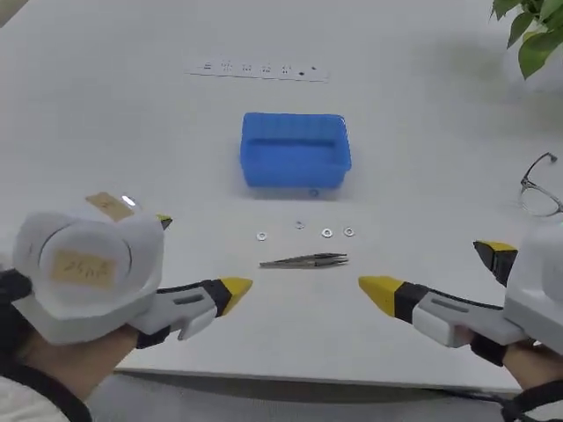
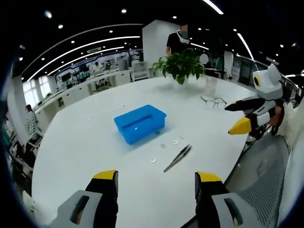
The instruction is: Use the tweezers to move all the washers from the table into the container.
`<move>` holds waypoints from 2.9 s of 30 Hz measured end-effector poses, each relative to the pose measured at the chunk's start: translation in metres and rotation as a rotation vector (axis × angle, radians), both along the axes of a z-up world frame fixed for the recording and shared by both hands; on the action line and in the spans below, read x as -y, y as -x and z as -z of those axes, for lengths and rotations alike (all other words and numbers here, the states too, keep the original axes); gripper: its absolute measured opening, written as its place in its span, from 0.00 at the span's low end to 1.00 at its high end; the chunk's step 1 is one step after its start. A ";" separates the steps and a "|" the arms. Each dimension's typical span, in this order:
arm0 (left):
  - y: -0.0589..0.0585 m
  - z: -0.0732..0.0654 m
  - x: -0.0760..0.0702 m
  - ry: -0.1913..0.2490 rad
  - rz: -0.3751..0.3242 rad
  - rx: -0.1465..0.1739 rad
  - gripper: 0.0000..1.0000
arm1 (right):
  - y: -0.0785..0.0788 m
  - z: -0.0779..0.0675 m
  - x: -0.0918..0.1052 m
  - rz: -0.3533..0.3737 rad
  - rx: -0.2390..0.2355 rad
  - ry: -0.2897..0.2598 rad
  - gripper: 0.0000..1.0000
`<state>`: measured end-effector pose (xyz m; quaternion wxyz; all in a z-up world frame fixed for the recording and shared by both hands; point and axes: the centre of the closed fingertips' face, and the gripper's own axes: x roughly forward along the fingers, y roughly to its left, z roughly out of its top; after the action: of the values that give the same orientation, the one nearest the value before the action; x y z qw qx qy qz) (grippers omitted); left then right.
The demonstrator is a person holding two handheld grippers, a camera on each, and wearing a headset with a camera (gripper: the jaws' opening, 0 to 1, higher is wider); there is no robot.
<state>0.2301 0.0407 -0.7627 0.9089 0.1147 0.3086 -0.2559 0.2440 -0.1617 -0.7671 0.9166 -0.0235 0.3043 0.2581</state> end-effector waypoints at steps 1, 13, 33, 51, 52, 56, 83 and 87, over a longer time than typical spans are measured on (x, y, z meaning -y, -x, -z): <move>-0.001 0.001 0.002 -0.003 0.014 0.001 0.61 | 0.000 0.000 0.001 0.002 0.000 0.001 0.92; -0.009 0.033 0.033 -0.111 0.262 -0.042 0.24 | 0.002 0.011 0.004 0.000 -0.026 0.027 0.90; -0.044 0.092 0.045 -0.125 0.311 -0.090 0.05 | 0.006 0.021 -0.001 -0.018 -0.066 0.031 0.89; -0.042 0.115 0.054 -0.205 0.417 -0.137 0.01 | 0.004 0.026 -0.010 -0.058 -0.091 0.034 0.88; -0.041 0.116 0.054 -0.209 0.422 -0.138 0.00 | 0.004 0.026 -0.011 -0.059 -0.092 0.036 0.88; -0.039 0.115 0.057 -0.203 0.437 -0.144 0.00 | 0.006 0.026 -0.012 -0.066 -0.093 0.036 0.88; -0.012 0.050 0.071 -0.135 0.416 -0.063 0.00 | 0.017 0.014 -0.038 -0.178 -0.065 0.029 0.82; -0.008 0.035 0.071 -0.136 0.406 -0.043 0.00 | 0.020 0.010 -0.044 -0.215 -0.058 0.024 0.80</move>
<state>0.2380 -0.0304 -0.7975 0.8221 0.2300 0.3150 -0.4148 0.2237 -0.1177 -0.7773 0.8741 -0.0597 0.3293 0.3520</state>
